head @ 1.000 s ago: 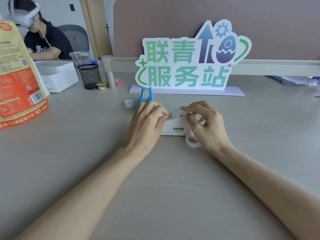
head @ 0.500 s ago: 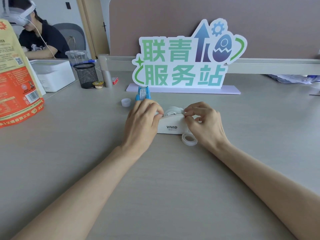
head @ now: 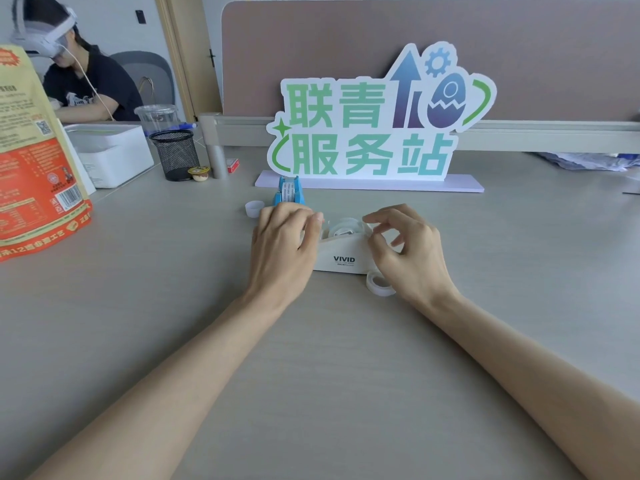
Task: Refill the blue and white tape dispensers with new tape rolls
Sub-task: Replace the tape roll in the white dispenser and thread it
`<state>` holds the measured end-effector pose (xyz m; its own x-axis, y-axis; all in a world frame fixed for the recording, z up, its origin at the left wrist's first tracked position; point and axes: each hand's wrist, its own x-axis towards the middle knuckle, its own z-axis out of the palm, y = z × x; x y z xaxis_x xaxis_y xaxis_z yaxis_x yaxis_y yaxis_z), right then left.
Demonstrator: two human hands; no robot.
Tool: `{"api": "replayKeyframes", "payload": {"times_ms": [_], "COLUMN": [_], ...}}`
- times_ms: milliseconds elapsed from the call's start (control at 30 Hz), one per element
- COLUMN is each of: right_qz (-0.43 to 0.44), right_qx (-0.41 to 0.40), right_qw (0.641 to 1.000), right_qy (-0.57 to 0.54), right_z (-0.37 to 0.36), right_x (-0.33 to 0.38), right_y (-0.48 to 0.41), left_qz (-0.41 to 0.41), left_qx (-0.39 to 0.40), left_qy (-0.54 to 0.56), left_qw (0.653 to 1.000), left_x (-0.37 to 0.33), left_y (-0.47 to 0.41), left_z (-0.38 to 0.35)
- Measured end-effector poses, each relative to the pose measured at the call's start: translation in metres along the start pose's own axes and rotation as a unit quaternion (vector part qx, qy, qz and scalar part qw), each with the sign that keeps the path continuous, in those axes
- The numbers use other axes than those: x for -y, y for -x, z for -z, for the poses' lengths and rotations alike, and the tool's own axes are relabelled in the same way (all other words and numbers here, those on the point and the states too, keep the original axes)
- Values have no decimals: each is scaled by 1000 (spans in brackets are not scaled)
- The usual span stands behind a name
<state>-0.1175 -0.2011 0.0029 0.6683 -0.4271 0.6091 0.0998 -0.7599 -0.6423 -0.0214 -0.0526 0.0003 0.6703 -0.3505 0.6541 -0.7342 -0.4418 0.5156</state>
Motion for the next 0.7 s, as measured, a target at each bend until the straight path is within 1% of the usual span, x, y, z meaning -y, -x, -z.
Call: {"api": "replayKeyframes", "payload": {"times_ms": [67,167,367,600,700], "right_qz": [12,20,44,50,48], "right_qx": [9,25,22,20,23], "right_qw": [1000,999,998,998,998], "right_qy": [4,14,39,37,29], "right_z": [-1,-2,-4,-4,-3], "right_x": [0,1,-2,-2,-1], "right_y": [0,1,1,2,3], "left_qz": [24,53,84,94,94], "left_qx": [5,3,12,17,12], "left_qy": [-5,16,66,113,115], "left_qw": [1000,998,994,989,989], "left_x": [-3,-8,-8,-7,0], "left_y": [-3,-5,-9,-12,-15], "left_z": [-3,-5,-7,-4,-2]}}
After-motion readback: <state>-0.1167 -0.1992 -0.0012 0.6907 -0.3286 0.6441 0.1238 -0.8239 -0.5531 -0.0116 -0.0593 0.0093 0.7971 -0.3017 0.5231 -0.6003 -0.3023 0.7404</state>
